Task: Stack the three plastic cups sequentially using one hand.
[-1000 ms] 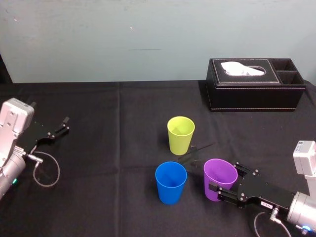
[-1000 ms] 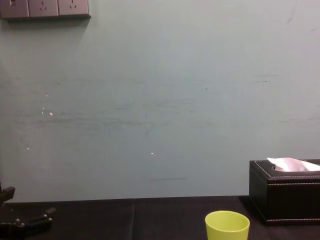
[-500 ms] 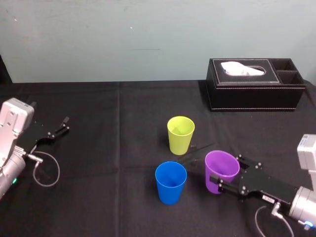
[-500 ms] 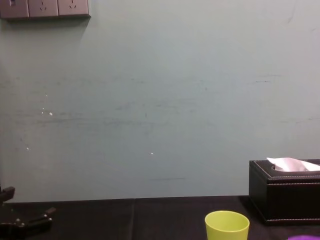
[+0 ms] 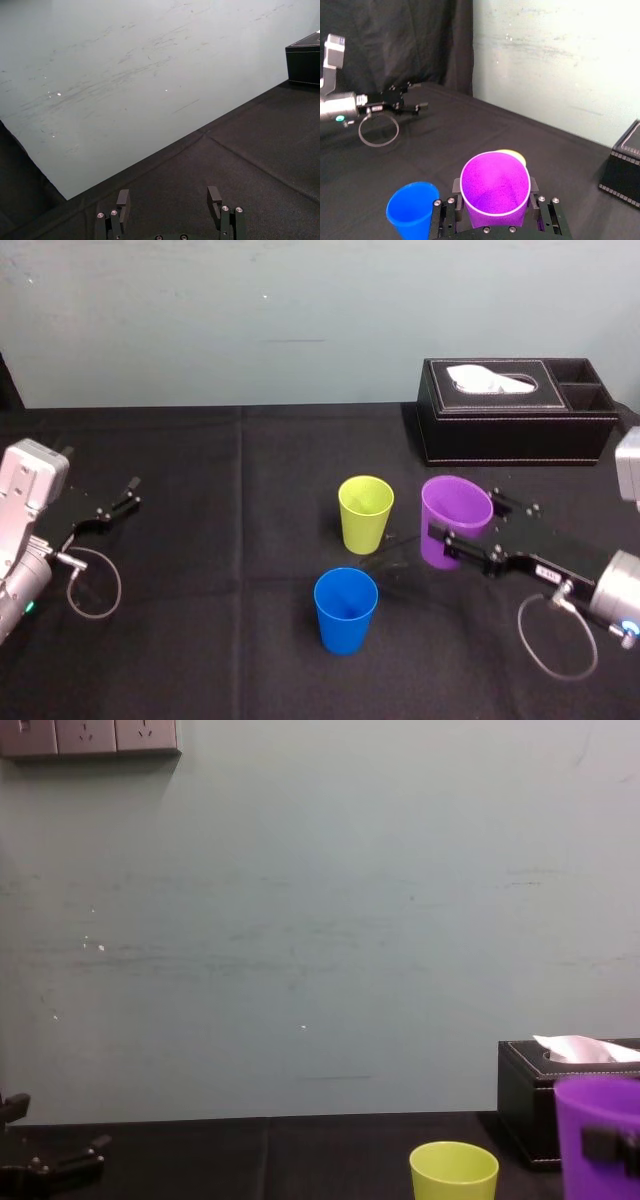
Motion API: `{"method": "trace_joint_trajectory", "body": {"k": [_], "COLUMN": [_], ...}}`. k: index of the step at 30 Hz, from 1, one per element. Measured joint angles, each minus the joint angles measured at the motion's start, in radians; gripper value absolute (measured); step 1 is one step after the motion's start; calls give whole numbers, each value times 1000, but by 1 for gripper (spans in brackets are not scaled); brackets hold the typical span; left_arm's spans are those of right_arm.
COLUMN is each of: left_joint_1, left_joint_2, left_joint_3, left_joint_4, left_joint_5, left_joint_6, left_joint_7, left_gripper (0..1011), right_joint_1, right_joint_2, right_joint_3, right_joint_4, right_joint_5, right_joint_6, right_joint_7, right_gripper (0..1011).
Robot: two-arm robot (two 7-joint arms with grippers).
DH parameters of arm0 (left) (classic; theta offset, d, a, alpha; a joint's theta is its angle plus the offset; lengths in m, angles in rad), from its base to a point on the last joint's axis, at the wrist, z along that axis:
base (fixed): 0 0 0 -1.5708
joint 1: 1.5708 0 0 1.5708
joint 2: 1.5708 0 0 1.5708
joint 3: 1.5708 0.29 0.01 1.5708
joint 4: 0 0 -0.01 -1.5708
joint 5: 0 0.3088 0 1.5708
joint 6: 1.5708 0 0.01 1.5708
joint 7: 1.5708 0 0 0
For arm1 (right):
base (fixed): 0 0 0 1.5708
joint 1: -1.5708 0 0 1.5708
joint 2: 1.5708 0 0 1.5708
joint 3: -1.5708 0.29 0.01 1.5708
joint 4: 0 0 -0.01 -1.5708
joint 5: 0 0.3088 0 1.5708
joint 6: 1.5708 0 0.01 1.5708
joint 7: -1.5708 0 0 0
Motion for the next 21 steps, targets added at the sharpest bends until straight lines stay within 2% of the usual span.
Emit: {"method": "trace_joint_trajectory", "body": {"k": [8,12,21], "left_joint_1": [0,0,0], "left_joint_2": [0,0,0], "left_joint_3": [0,0,0], "left_joint_4": [0,0,0], "left_joint_5": [0,0,0], "left_joint_6": [0,0,0], "left_joint_7": [0,0,0], "left_gripper": [1011,1011,1012], "right_joint_1": [88,148,264], "right_joint_2": [-30,-55,-110], "right_joint_3": [-35,-69,-145], "right_joint_4": [5,30,99], "right_joint_5": [8,9,-34], "right_joint_6": [62,96,137], "right_joint_7": [-24,-37,-58], "right_gripper": [739,739,739]}}
